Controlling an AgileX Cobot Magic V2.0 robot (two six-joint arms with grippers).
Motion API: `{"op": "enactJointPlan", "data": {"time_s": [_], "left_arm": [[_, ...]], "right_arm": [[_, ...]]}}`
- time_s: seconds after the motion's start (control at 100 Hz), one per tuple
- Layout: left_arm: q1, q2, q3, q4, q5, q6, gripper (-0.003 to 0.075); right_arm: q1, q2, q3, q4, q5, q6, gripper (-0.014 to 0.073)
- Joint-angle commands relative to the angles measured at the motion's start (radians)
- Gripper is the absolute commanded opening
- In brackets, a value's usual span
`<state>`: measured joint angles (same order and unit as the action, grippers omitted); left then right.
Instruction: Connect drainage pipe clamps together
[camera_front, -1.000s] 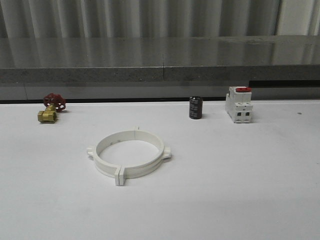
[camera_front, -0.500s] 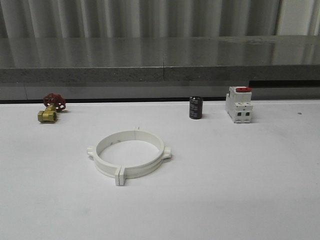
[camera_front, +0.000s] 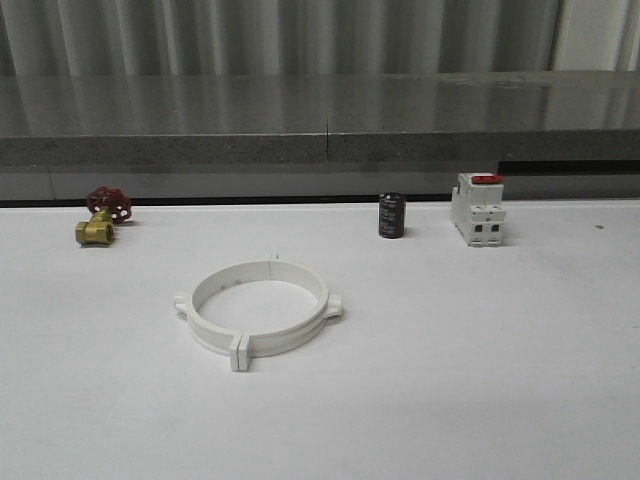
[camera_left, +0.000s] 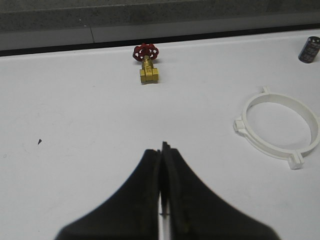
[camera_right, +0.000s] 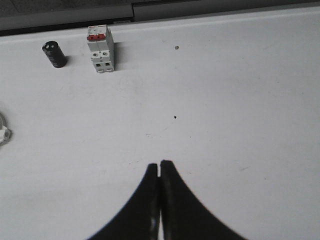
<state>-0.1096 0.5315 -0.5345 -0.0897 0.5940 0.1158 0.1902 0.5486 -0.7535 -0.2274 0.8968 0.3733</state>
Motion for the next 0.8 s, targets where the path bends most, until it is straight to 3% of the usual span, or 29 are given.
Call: {"op": "enactJointPlan", "data": {"time_s": [0.0, 0.2, 0.42, 0.66, 0.79], "left_arm": [[0.002, 0.002, -0.027, -0.013, -0.072, -0.002, -0.0021], [0.002, 0.002, -0.027, -0.013, -0.072, -0.002, -0.0021], [0.002, 0.002, -0.027, -0.013, -0.072, -0.002, -0.0021], [0.002, 0.002, -0.027, -0.013, -0.072, -0.002, -0.0021], [0.002, 0.002, -0.027, -0.013, -0.072, -0.002, -0.0021]], "right_arm": [[-0.005, 0.002, -0.023, -0.012, -0.064, -0.013, -0.0067], [-0.005, 0.002, -0.016, -0.029, -0.075, -0.013, -0.0067], [-0.036, -0.080, 0.075, -0.026, -0.254, -0.032, -0.0067], [-0.165, -0.249, 0.290, 0.173, -0.479, -0.287, -0.0067], [-0.181, -0.331, 0.417, 0.214, -0.549, -0.319, -0.0067]]}}
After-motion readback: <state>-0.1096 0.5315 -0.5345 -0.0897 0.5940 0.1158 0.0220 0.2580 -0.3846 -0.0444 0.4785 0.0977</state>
